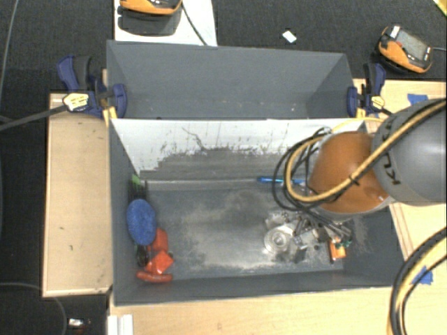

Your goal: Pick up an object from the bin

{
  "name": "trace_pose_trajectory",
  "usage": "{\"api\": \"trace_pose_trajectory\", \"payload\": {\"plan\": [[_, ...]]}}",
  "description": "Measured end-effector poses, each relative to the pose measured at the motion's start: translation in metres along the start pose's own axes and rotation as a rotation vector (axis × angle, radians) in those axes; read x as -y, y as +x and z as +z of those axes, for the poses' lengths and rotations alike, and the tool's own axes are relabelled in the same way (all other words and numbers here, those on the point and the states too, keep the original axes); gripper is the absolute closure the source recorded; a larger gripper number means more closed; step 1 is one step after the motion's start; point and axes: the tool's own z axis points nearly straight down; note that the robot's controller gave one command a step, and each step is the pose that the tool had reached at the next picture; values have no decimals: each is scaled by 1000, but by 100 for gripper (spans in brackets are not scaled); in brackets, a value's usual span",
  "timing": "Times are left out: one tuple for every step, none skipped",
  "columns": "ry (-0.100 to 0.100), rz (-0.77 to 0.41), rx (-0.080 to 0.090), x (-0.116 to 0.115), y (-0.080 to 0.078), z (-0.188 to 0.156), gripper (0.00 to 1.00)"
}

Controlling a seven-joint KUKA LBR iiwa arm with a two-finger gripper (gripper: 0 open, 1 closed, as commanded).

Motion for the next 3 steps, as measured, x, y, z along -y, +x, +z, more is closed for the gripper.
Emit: {"api": "trace_pose_trajectory", "payload": {"plan": [[0,-1,0,0,0,0,100],[0,-2,1,0,0,-1,100],[-3,-3,-6,-1,2,-17,100]]}}
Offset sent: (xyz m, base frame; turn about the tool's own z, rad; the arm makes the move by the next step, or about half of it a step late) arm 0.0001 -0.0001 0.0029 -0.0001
